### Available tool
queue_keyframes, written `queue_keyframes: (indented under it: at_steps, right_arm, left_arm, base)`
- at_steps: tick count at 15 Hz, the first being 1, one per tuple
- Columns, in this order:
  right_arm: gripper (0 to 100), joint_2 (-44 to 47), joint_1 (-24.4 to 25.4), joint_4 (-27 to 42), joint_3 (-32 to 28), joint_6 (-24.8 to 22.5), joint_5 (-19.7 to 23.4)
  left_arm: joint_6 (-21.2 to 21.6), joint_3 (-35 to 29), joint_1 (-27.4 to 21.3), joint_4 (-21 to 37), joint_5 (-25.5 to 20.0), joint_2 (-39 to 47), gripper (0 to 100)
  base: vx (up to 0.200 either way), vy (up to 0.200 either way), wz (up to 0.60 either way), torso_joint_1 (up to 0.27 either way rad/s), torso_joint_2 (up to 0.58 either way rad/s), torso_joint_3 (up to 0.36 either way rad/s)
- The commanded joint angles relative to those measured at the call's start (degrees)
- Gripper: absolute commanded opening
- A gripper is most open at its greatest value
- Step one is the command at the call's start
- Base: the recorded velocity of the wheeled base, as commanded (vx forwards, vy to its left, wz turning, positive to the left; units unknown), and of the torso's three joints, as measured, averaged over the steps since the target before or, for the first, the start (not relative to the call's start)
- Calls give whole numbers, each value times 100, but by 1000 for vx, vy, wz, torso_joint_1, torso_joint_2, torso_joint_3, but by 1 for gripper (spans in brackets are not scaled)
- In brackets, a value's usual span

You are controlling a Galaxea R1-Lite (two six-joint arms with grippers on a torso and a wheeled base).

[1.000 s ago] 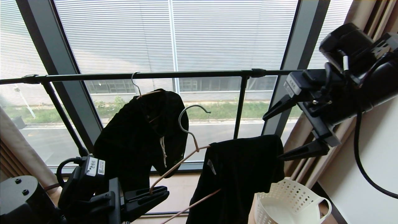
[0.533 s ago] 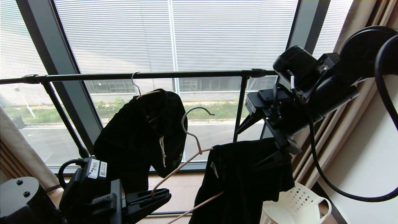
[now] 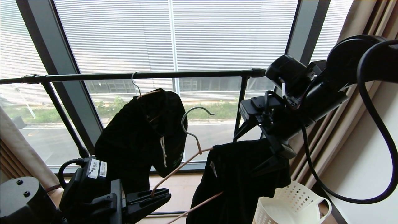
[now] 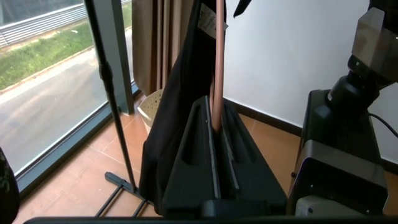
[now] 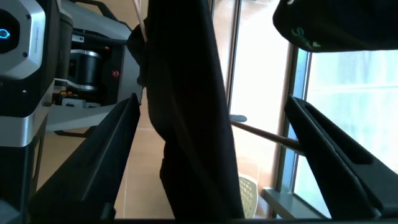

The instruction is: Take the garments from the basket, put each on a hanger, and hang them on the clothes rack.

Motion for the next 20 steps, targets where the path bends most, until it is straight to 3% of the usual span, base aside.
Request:
queue_keyframes:
  at_steps: [1, 3, 4, 16, 17, 20]
  right_arm:
    - [100, 1, 2, -23, 57, -2, 5]
    - [100, -8, 19, -14, 75, -2, 5]
    - [0, -17, 19, 4, 75, -2, 5]
    - [0, -192, 90, -32, 312, -11, 23]
    - [0, -192, 90, -32, 321, -11, 23]
    - [0, -192, 90, -40, 312, -11, 40]
  left_arm:
    - [-13, 0, 1, -6, -1, 0, 0]
    - [-13, 0, 1, -6, -1, -9, 0]
    - [-13, 0, 1, -6, -1, -9, 0]
    - [4, 0, 28, -6, -1, 8, 0]
    - [4, 0, 28, -6, -1, 8, 100]
    - [-22, 0, 36, -6, -1, 17, 100]
  base:
    - [0, 0, 0, 0, 0, 0]
    - [0, 0, 0, 0, 0, 0]
    - [0, 0, 0, 0, 0, 0]
    - [0, 0, 0, 0, 0, 0]
    - [0, 0, 0, 0, 0, 0]
    - [0, 0, 0, 0, 0, 0]
